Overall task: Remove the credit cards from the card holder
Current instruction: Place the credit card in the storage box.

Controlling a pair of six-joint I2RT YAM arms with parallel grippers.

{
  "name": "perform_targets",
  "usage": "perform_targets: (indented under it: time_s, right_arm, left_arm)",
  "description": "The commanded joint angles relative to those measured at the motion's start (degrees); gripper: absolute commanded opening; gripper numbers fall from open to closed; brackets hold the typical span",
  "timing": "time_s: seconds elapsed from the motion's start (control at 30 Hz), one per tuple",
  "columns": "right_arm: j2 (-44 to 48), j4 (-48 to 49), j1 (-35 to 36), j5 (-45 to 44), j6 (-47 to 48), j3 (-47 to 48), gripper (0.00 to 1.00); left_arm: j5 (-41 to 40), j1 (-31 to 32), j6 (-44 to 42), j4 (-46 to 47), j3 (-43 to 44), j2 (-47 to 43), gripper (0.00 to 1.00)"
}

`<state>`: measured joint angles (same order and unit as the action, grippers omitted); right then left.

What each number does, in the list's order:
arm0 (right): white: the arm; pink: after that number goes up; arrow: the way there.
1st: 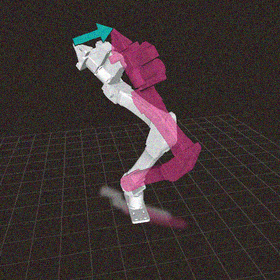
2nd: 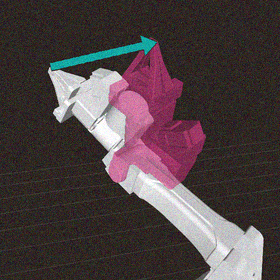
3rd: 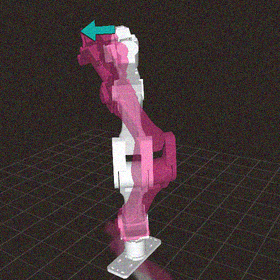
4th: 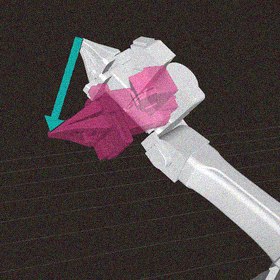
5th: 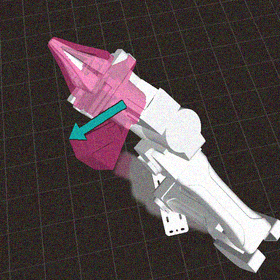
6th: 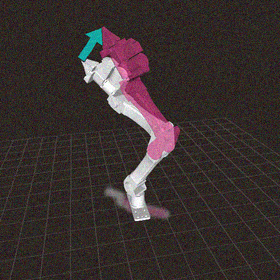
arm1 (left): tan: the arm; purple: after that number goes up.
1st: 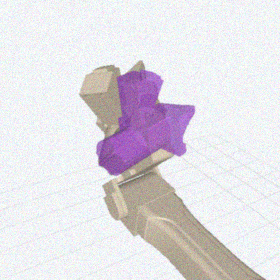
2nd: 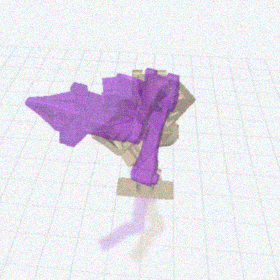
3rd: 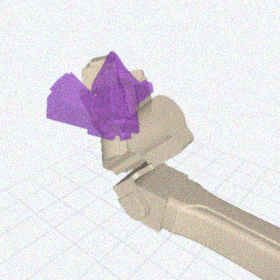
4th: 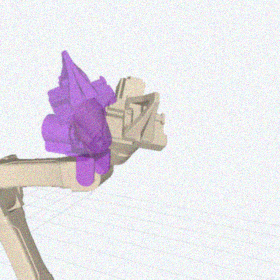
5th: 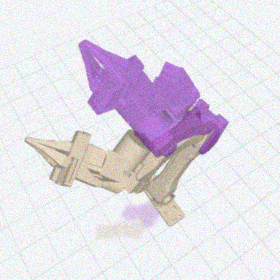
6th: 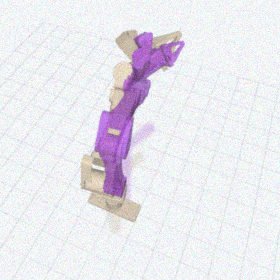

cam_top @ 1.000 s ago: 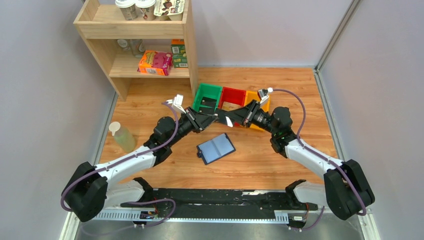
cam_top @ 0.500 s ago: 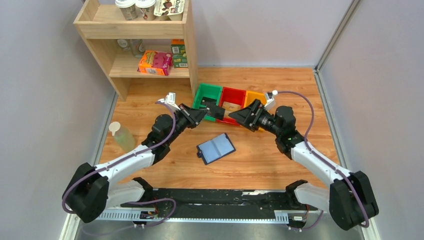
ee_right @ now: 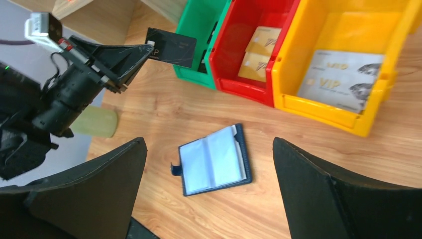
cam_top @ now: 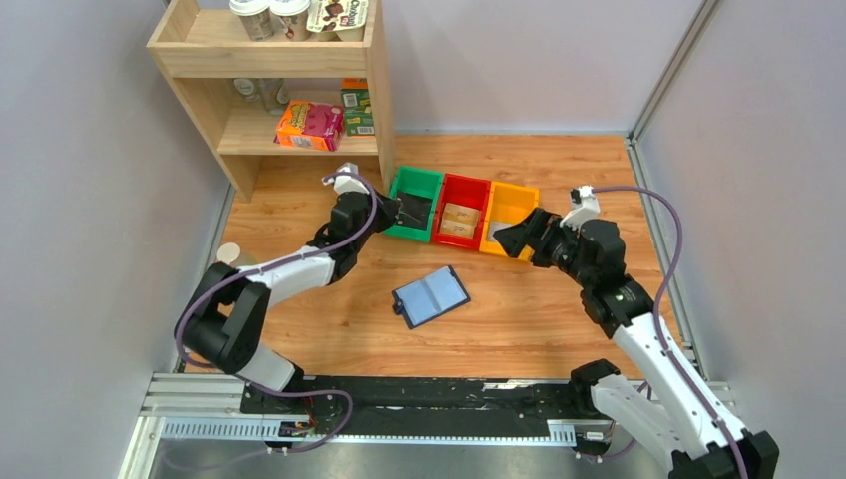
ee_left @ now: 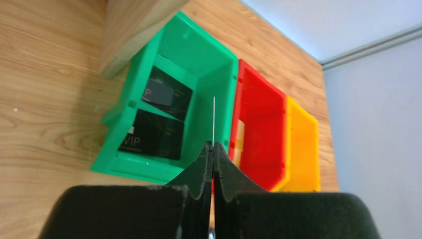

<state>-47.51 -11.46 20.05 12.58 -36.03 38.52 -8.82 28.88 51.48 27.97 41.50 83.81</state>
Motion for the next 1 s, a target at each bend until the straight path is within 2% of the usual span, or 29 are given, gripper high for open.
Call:
perform_targets:
  time_s: [0.0,0.17,0.27,0.33,0.37,0.47,0.5,0.53,0.6,0.73,0.97]
  right_arm:
    - [6.45,-6.81,-0.45,-7.56,7.55,3.14,1.0]
    - [11.46,-7.96,-0.37,-11.08,9.22,1.73,1.0]
    - [13.49,-8.75,-0.54,-12.49,9.66,1.29,1.0]
    - [14.72,-9.28,-0.54,-14.58,10.36,1.38,1.0]
    - [15.16,-9.45,-0.54,-15.04,10.8,1.38,1.0]
    - [16.3,-10.15,-0.54,-16.09,12.12,2.08,1.0]
    - [16.57,-10.51,-0.54,-16.53,12.56,2.43,1.0]
    - [16.74,-11.03,-0.54,-17.32,12.91,2.7,1.0]
    - [17.09,-12.09,-0.46,-18.9,13.61,3.48,1.0]
    - [18.15,-14.19,-0.46,-23.11,15.02,4.89,1.0]
    - [20.08,-20.61,-0.54,-35.85,19.94,9.9,1.0]
  left_arm:
    - [-3.75,-0.67,-2.88,-3.0,7.1,7.48,0.0]
    - [-1.3,-0.76,-3.59,-4.15,13.69,14.88,0.0]
    - [2.3,-0.76,-3.06,-4.32,15.89,18.66,0.0]
    - [1.97,-0.76,-2.97,-4.76,16.34,19.98,0.01]
    - [1.53,-0.76,-2.97,-5.11,16.16,20.16,0.04]
    - [-1.02,-0.93,-4.8,-6.87,15.55,19.2,0.28]
    - [-1.2,-1.02,-5.25,-8.0,15.46,18.59,0.33]
    - [-1.64,-1.11,-6.3,-8.62,15.37,17.28,0.39]
    - [-2.34,-1.2,-7.71,-10.47,15.19,14.91,0.44]
    - [-4.09,-1.29,-11.83,-18.28,16.16,7.54,0.47]
    - [-14.8,-1.37,-21.5,-39.72,17.39,-11.0,0.52]
